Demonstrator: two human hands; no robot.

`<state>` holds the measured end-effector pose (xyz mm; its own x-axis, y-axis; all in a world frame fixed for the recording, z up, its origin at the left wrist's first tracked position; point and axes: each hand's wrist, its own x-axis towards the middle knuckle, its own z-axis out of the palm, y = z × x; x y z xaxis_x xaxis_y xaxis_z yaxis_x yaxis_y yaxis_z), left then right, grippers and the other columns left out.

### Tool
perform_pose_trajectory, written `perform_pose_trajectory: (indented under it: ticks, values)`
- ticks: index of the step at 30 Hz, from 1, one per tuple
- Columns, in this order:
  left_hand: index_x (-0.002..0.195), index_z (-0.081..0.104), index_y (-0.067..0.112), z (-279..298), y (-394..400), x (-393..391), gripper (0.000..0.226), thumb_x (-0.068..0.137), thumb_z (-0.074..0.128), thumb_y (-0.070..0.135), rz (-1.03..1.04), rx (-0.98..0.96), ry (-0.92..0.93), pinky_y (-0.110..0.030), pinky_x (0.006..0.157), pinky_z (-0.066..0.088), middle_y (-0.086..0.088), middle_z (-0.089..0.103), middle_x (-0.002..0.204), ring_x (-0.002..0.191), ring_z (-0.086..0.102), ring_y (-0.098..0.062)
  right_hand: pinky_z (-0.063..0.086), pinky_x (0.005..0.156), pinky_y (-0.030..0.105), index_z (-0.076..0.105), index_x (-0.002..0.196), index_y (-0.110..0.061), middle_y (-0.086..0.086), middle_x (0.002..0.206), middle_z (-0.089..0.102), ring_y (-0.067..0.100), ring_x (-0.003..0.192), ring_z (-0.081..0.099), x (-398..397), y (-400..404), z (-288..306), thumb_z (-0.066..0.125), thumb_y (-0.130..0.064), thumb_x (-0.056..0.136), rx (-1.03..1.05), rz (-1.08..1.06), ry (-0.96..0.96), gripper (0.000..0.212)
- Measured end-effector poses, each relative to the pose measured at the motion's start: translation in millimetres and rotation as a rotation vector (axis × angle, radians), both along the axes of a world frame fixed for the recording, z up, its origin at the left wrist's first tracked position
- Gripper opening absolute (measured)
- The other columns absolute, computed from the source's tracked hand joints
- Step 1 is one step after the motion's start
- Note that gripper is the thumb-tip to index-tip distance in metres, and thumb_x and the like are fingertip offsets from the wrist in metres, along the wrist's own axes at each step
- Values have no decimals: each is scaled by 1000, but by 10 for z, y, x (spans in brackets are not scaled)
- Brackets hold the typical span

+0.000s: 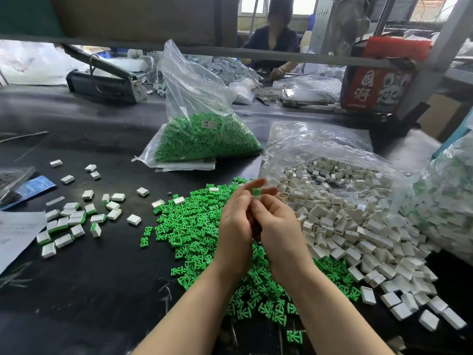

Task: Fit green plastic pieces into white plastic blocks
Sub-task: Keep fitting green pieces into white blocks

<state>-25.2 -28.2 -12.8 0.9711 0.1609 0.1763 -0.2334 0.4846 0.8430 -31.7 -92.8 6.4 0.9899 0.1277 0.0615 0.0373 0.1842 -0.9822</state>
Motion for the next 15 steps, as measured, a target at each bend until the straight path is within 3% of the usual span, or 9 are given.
perform_pose_trajectory:
  ticks: [2, 4, 6, 11, 15]
  values:
    - [115, 67, 12, 15, 121, 37, 38, 95, 38, 27, 15, 75, -3, -26, 81, 55, -12, 73, 109, 103, 69, -23, 54, 74, 36, 68, 91, -11, 11, 87, 72, 24, 84, 67, 43, -50, 0, 49, -10, 101, -135, -1, -90, 21]
    - [107, 71, 13, 40, 216, 71, 29, 99, 45, 23, 46, 224, -31, -23, 75, 54, -6, 75, 100, 91, 69, -15, 48, 64, 34, 67, 87, -16, -6, 73, 67, 13, 69, 60, 79, -118, 10, 50, -13, 101, -245, -37, -165, 22]
    - [98, 74, 13, 56, 244, 76, 22, 100, 53, 15, 53, 298, -43, -21, 69, 53, -7, 75, 92, 82, 67, -13, 43, 60, 40, 67, 86, -16, -11, 66, 62, 7, 61, 52, 100, -173, 14, 51, -15, 100, -321, -84, -194, 21]
    - [89, 74, 8, 81, 208, 65, 12, 93, 62, 5, 172, 290, 6, -16, 64, 49, -12, 73, 90, 74, 66, -8, 42, 60, 43, 63, 79, -16, -6, 62, 60, 13, 59, 50, 89, -197, 36, 53, -18, 98, -516, -121, -263, 22]
    - [87, 70, 6, 103, 120, 35, 13, 94, 60, 4, 252, 235, 57, -12, 59, 47, -1, 72, 77, 65, 64, -2, 36, 57, 37, 56, 75, -17, -6, 63, 57, 12, 60, 50, 105, -214, 78, 53, -24, 97, -755, -171, -378, 23]
